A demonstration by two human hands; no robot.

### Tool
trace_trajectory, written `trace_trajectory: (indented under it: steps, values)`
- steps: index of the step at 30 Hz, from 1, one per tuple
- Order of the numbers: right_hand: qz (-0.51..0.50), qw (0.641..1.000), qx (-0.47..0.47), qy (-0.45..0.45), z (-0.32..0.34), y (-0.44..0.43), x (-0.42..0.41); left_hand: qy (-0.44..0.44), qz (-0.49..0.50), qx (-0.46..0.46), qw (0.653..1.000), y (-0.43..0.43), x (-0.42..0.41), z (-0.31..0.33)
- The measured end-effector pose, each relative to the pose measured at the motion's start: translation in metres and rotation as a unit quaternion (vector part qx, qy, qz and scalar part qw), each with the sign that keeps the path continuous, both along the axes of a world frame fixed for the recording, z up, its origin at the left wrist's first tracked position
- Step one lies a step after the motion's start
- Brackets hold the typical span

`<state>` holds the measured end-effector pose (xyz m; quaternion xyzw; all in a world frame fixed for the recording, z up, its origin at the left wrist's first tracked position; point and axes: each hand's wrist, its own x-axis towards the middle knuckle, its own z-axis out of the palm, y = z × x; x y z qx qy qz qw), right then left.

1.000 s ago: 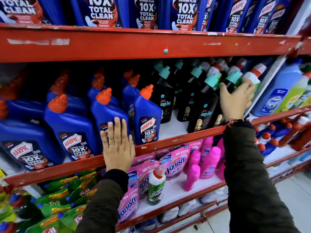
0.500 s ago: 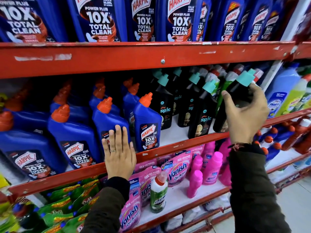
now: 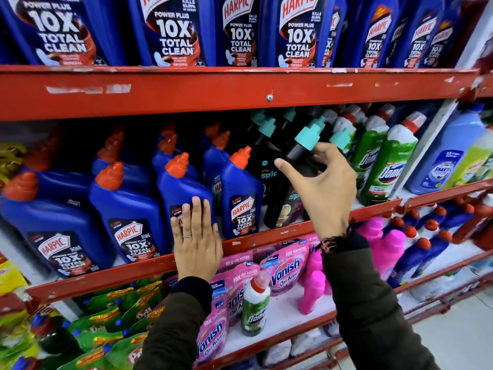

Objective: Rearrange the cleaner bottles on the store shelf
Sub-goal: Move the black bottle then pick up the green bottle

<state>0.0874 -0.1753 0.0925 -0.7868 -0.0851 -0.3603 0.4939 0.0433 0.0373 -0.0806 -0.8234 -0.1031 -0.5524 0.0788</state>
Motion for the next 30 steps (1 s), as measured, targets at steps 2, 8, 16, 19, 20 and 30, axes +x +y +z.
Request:
trace_trajectory:
  steps: [2,8,16,19,20,30]
  values:
    - [-0.02,1.0,-0.02,-0.001,-0.002,0.007,0.004,0.001,0.003,0.002,1.0,0.0,0.0,0.0]
    - [-0.023,0.996,-0.085,0.016,-0.014,0.02,0.014,0.002,0.002,0.003,1.0,0.0,0.0,-0.001]
    - [-0.016,0.995,-0.101,0.017,-0.021,0.023,0.021,0.004,-0.001,0.001,1.0,0.0,-0.001,-0.001]
    - [-0.015,0.997,-0.073,-0.038,-0.034,0.018,0.011,0.007,-0.001,-0.001,1.0,0.0,-0.001,-0.002]
    - [-0.01,0.997,-0.056,-0.057,-0.042,0.017,0.006,0.007,-0.001,-0.003,1.0,0.0,-0.001,-0.001]
    - [0.176,0.966,-0.088,0.168,-0.215,0.017,-0.061,0.015,0.005,-0.021,1.0,-0.002,-0.001,-0.001]
